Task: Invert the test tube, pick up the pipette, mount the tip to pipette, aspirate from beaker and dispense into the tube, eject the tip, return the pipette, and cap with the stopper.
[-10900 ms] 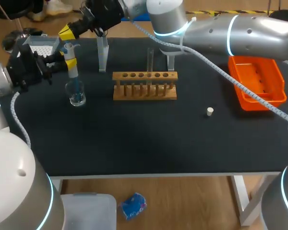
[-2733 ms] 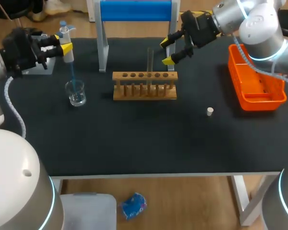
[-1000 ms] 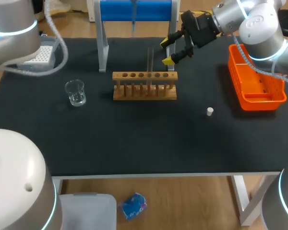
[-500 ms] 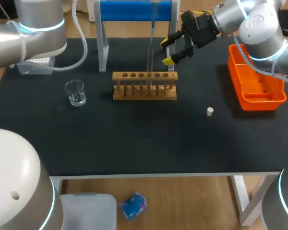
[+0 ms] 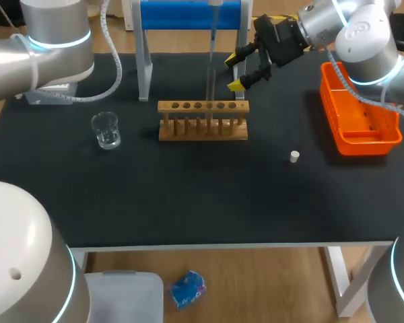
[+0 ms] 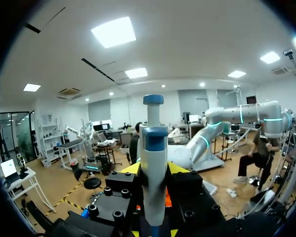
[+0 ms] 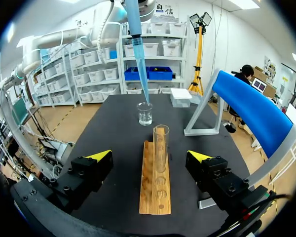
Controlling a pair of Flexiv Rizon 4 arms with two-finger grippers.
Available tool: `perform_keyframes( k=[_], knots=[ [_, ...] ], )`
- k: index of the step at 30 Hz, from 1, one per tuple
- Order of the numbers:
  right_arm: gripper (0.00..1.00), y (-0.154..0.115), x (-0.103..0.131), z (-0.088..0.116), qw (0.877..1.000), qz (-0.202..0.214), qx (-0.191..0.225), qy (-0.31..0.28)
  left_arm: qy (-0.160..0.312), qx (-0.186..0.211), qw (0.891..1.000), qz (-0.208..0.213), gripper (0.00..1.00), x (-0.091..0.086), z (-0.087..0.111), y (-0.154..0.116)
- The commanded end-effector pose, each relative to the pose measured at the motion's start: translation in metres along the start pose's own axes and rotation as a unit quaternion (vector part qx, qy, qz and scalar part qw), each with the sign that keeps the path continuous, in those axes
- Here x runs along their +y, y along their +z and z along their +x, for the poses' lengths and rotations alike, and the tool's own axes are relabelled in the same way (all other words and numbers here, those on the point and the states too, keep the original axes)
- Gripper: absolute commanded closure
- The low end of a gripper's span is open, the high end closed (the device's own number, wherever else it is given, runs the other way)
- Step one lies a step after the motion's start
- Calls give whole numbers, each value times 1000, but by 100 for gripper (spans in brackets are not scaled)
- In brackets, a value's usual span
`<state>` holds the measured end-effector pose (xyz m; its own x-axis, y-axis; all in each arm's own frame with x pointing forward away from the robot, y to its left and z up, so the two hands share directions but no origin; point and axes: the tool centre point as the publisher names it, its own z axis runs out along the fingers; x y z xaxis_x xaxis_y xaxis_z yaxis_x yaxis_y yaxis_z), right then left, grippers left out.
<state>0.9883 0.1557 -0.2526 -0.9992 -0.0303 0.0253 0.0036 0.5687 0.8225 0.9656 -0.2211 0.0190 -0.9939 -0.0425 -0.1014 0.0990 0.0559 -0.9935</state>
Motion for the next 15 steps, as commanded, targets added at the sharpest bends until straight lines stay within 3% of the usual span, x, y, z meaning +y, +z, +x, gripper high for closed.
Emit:
perform_keyframes(
  k=[1, 5, 15],
  knots=[
    [0, -1, 0, -1, 1000, 1, 1, 0, 0, 0, 1000, -1, 100, -1, 0, -1],
    [0, -1, 0, -1, 1000, 1, 1, 0, 0, 0, 1000, -1, 100, -1, 0, -1],
    [0, -1, 0, -1, 1000, 1, 1, 0, -5, 4, 1000, 20, 100, 9, -21, -8]
  ],
)
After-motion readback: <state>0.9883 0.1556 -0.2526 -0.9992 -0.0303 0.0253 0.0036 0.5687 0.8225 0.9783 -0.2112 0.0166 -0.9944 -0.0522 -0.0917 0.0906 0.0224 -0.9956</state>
